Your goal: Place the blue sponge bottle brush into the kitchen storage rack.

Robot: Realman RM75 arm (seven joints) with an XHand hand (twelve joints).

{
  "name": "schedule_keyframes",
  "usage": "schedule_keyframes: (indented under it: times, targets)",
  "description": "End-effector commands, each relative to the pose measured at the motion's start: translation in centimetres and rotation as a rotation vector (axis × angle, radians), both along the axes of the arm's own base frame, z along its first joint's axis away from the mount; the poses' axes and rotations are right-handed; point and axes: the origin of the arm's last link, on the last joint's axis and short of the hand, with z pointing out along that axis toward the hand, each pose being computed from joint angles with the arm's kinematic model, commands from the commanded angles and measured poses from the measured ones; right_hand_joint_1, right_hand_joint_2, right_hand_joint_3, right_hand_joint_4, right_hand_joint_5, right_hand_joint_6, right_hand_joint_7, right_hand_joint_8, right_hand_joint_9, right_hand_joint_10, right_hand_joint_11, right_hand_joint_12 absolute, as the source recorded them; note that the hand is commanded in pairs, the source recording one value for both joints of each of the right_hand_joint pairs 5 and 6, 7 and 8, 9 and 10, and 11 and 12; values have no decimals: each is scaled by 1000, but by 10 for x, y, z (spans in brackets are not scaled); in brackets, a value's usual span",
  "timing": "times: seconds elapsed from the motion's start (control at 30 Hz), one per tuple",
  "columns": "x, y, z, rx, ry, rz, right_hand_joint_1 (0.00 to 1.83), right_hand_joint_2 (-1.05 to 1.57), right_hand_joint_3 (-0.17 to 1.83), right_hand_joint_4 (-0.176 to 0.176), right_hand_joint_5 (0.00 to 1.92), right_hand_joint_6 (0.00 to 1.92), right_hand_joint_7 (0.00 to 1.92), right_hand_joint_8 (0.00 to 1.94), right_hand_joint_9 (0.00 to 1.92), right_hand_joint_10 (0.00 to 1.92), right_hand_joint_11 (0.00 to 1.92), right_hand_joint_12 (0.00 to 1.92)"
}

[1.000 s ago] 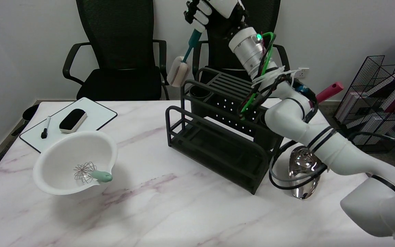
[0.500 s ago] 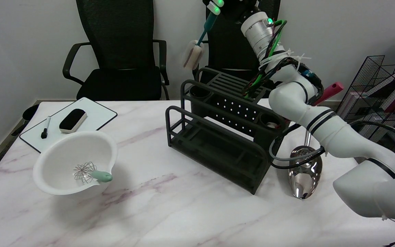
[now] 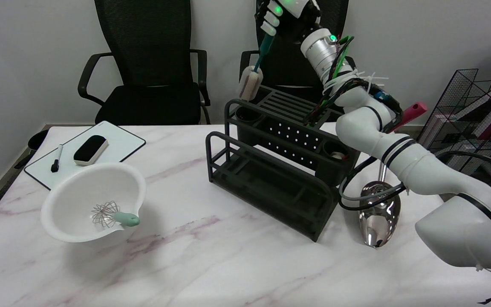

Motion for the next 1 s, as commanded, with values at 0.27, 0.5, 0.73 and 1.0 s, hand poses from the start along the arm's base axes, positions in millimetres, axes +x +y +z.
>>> schedule_keyframes:
  times: [0.27, 0.5, 0.73, 1.0]
  targets:
    - [-21, -2, -26, 29, 255, 1, 967, 1571, 377, 0, 1920, 1920, 1920, 1920, 1920, 1920, 1920, 1920]
    - [-29, -1, -37, 52, 262, -8, 968, 1571, 378, 0, 1920, 1920, 1920, 1920, 1920, 1920, 1920, 1920]
    - [-42, -1, -38, 51, 257, -39, 968, 1571, 378, 0, 1920, 1920, 1920, 1920, 1920, 1920, 1920, 1920]
    - [-42, -1, -40, 54, 277, -32, 970, 1571, 383, 0, 1920, 1920, 1920, 1920, 1920, 1920, 1920, 1920]
